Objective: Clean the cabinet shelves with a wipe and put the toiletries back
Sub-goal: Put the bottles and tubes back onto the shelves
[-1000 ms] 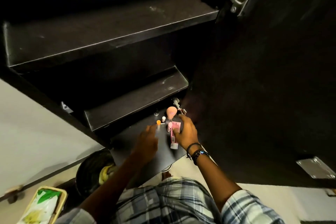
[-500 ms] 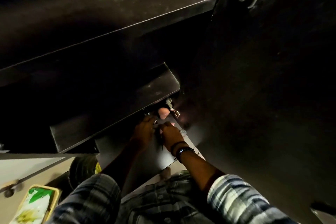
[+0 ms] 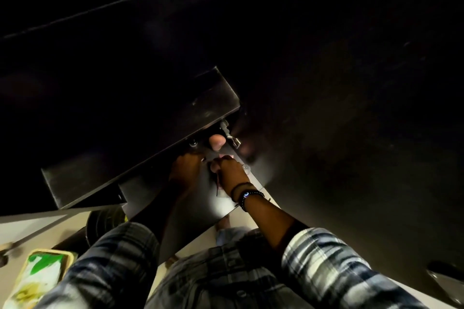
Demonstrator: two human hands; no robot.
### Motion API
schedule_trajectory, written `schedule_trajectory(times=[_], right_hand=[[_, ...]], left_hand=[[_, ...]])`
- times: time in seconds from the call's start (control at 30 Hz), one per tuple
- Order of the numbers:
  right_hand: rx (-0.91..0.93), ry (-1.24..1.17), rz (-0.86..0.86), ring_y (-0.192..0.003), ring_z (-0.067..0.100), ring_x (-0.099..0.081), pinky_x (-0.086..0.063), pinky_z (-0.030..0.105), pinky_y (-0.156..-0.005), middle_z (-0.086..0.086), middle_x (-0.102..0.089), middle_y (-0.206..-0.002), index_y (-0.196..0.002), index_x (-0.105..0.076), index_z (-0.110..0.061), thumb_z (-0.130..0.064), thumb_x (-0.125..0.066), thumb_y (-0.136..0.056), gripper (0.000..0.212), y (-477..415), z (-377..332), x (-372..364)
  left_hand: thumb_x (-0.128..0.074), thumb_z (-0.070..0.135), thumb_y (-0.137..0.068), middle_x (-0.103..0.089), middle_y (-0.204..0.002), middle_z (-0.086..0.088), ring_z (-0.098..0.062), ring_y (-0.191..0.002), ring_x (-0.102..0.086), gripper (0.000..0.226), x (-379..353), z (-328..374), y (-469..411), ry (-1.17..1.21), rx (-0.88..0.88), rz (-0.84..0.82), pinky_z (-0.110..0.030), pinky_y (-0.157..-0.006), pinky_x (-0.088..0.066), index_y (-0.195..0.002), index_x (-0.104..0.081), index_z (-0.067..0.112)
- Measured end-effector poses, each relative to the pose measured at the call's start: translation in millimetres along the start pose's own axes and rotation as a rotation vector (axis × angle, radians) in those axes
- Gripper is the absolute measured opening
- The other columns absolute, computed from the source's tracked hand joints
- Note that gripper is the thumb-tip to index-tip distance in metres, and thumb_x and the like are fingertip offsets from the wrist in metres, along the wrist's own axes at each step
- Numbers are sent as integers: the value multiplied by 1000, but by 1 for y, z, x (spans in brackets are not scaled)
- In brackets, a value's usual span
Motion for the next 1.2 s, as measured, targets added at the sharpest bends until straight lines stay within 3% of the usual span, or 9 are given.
schedule_trajectory(times=[0.03,0.13,0.37,0.57,0.7,0.8,0.9,1.07,1.2], right_hand=[[-8,-13,13,-101,35,-59,-44,31,-78,14,-60,-113,-103,-66,-10,-2,-51,-83,26,2,0,3],[-30,-82,50,-96,29,-63,-47,29,-77,7,-66,-104,-94,-68,-17,-4,-57,-75,25,11,0,13],[61,-250,325,-95,32,-65,-53,37,-79,9,-72,-101,-94,-70,-14,-8,-63,-74,22,49,-32,72],[182,-483,480,-71,8,-63,-56,36,-70,-9,-67,-85,-101,-62,-28,-19,-64,-74,29,89,-69,112],[343,-587,509,-76,5,-65,-58,34,-71,-11,-67,-88,-105,-58,-26,-15,-68,-75,33,115,-112,143],[474,-646,509,-76,10,-67,-59,35,-68,-8,-66,-89,-108,-55,-23,-10,-68,-77,36,134,-149,162],[602,-721,521,-76,12,-67,-58,29,-64,-6,-67,-87,-108,-55,-18,-6,-70,-79,35,160,-183,185],[781,-873,607,-75,10,-68,-52,17,-64,-3,-70,-85,-102,-60,-13,-10,-74,-80,27,200,-226,234],[893,-904,674,-73,9,-67,-51,17,-64,-3,-70,-82,-98,-64,-13,-12,-75,-80,21,213,-254,275]], left_hand=[[-45,12,-88,-71,-87,-17,-36,-80,-68,28,3,2,2,1,-9,33,-45,-73,-56,-90,-72,5],[-35,32,-88,-70,-100,-13,-34,-93,-66,43,12,4,20,14,32,48,-42,-83,-52,-99,-71,11],[-58,20,-88,-74,-92,-10,-30,-97,-67,19,73,21,73,197,20,134,-38,-86,-52,-98,-72,13],[-54,25,-83,-74,-83,-6,-26,-81,-70,19,147,34,141,178,-57,288,-39,-73,-56,-86,-71,18],[-68,21,-77,-72,-77,-5,-24,-70,-68,10,207,40,181,92,-107,457,-31,-65,-56,-81,-73,14],[-57,34,-81,-71,-84,1,-19,-79,-66,21,248,41,208,125,-23,503,-37,-69,-54,-86,-72,20],[-67,25,-84,-73,-90,5,-14,-83,-67,13,289,48,236,151,14,556,-35,-74,-54,-95,-74,25],[-73,24,-78,-72,-100,12,-7,-92,-66,32,357,64,283,212,34,685,-34,-86,-54,-109,-70,30],[-75,25,-77,-72,-97,13,-6,-87,-65,32,406,81,296,182,-1,803,-31,-84,-54,-108,-71,31]])
Point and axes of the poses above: each hand's wrist, its own y-axis away from the middle knuckle, its own x-axis out of the back of the hand, z = x × y, the point moved 5 cm from there along -y, towards the middle knuckle
